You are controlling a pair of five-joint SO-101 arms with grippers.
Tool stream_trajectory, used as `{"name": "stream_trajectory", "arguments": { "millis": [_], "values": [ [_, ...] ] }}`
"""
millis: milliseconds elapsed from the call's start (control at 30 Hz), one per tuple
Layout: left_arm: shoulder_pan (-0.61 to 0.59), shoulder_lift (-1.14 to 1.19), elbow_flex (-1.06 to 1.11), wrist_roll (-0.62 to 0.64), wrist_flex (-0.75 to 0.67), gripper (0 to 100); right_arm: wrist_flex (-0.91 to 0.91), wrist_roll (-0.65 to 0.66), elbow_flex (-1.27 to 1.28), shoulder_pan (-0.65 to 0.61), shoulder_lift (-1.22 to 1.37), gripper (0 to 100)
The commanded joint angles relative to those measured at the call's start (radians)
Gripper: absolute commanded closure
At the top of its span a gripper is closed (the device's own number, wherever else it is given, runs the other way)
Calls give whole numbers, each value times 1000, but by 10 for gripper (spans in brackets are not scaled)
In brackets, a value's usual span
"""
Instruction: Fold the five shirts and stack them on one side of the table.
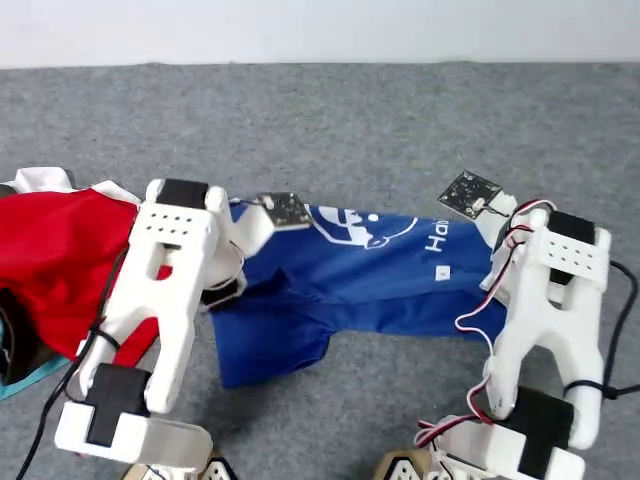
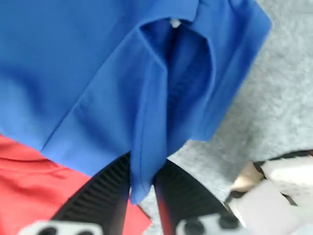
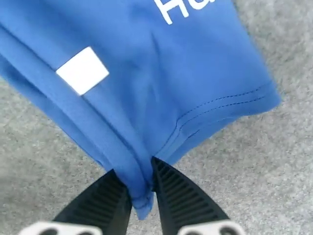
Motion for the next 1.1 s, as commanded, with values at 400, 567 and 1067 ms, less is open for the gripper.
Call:
{"name": "stream_trajectory", "arguments": {
  "millis": [400,567,1067],
  "values": [
    [52,-97,64,115,32,904,68,8,0,101,-59,745],
    [54,-252,65,117,32,854,87,8,-43,119,-59,745],
    [46,-631,96,265,28,896,214,-164,-269,133,-59,745]
  ]
}}
